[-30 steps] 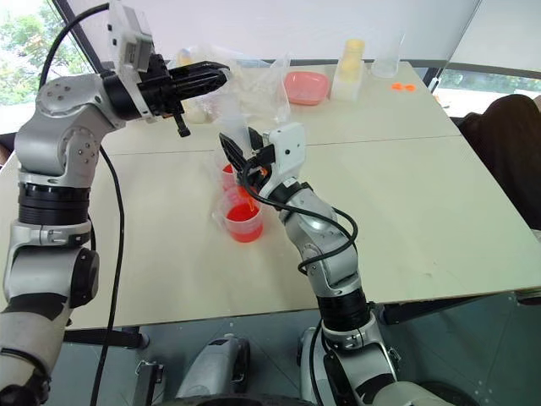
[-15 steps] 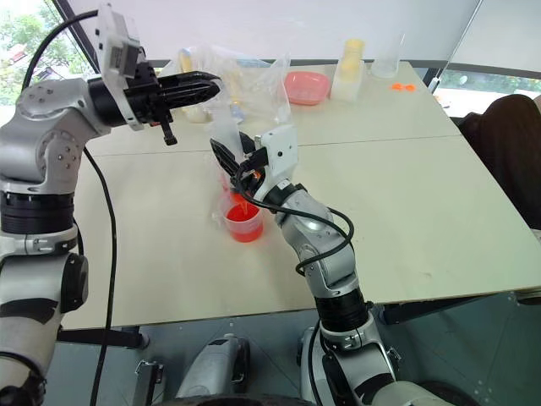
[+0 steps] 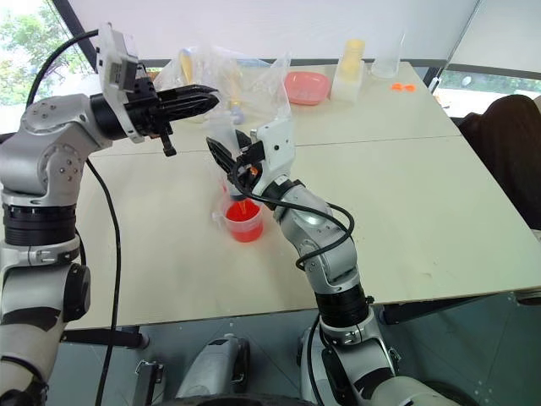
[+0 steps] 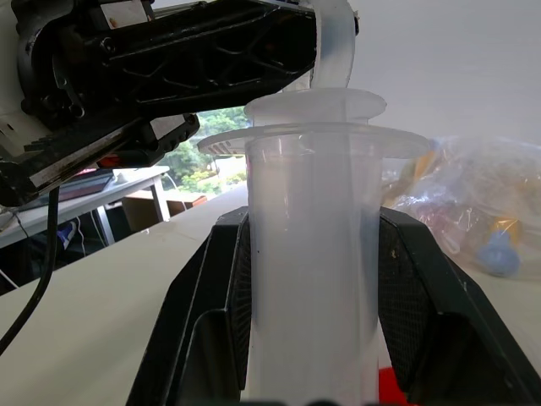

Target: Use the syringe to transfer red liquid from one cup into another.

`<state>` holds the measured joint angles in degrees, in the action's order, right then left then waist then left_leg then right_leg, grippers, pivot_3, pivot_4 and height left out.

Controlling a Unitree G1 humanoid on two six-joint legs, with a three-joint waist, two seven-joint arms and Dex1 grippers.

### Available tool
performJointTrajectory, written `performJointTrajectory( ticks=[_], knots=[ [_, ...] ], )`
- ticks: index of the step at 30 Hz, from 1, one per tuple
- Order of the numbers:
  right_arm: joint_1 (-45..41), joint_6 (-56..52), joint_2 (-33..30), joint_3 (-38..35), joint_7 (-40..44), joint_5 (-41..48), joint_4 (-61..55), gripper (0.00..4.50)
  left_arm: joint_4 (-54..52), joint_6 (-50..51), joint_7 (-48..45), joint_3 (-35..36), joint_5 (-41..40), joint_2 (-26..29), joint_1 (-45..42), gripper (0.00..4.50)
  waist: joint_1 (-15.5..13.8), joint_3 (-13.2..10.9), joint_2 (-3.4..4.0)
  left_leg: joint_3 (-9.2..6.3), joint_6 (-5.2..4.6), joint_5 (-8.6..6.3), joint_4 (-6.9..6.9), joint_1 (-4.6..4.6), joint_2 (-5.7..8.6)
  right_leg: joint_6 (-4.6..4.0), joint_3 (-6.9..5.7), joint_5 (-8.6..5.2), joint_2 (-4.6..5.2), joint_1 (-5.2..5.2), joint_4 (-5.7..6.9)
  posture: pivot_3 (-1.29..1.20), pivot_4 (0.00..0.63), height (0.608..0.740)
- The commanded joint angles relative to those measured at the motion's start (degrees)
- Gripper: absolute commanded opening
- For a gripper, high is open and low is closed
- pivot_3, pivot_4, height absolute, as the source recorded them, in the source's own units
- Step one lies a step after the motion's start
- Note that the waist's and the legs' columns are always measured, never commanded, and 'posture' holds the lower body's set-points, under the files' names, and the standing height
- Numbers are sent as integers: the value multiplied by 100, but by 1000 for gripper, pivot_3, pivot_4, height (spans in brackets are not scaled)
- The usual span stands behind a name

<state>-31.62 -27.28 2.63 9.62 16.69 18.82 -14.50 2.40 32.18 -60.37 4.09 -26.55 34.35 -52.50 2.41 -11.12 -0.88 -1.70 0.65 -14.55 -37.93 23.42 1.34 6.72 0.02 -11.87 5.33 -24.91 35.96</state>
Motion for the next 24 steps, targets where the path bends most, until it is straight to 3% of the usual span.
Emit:
performJointTrajectory(
  ticks=[1, 5, 6, 7, 10, 15, 19, 21, 24],
  knots=[
    [-634, 365, 158, -326, -169, 151, -734, 1441, -282, 291, -522, -560, -284, -152, 243, 36, 0, 0, 0, 0, 0, 0, 0, 0, 0, 0, 0, 0, 0, 0, 0, 0, 150, 740],
    [-637, 351, 148, -327, -162, 166, -743, 1441, 26, 357, -474, -210, -415, -43, -32, 1537, -15, 0, -1, -1, 0, 0, 0, 0, 0, 0, 0, 0, 1, 1, 0, 0, 150, 740],
    [-644, 342, 146, -332, -166, 168, -739, 1441, 92, 310, -433, -157, -394, -10, -78, 2193, -14, 0, -1, 0, 0, 0, -1, 0, 0, 0, 0, 0, 1, 1, -1, 0, 150, 740],
    [-648, 337, 146, -330, -172, 164, -741, 1441, 147, 275, -409, -109, -378, 19, -113, 2503, -13, -1, 0, 1, 0, 0, -1, 0, 1, 0, 0, 0, 1, 0, -1, 0, 150, 740],
    [-662, 302, 145, -337, -185, 169, -781, 1441, 267, 273, -430, 33, -414, 153, -192, 4019, 1, -1, 0, -1, 0, 0, 0, 0, -1, 0, -1, 0, -1, 0, 0, 0, 150, 740],
    [-718, 111, 217, -558, -319, 419, -831, 1441, 418, 545, -323, 494, -724, 444, -176, 4019, 17, -2, 2, 0, 0, 0, 1, 0, -2, -1, 0, 0, -2, -3, 1, 0, 150, 740],
    [-1117, -682, 279, -1435, -778, 1459, -740, 1441, 35, 892, -135, 821, -980, 704, 430, 4019, 14, -2, 2, -2, 0, 0, 1, -1, -12, -1, 1, 0, -1, -3, 3, 0, 150, 740],
    [-1557, -1389, -85, -2075, -1078, 2092, -486, 1441, -447, 1069, -21, 917, -1068, 864, 896, 4019, 4, -2, 3, -3, 0, 0, 1, -1, -19, -1, 1, 0, 3, -2, 2, 0, 150, 740],
    [-2251, -2783, -1108, -2934, -1469, 2770, 333, 1441, -1286, 1417, 91, 1009, -1293, 1144, 1551, 4019, -69, -4, 1, -3, 0, 0, 0, 2, -13, -1, -3, 0, 18, 3, -3, 0, 150, 740]
  ],
)
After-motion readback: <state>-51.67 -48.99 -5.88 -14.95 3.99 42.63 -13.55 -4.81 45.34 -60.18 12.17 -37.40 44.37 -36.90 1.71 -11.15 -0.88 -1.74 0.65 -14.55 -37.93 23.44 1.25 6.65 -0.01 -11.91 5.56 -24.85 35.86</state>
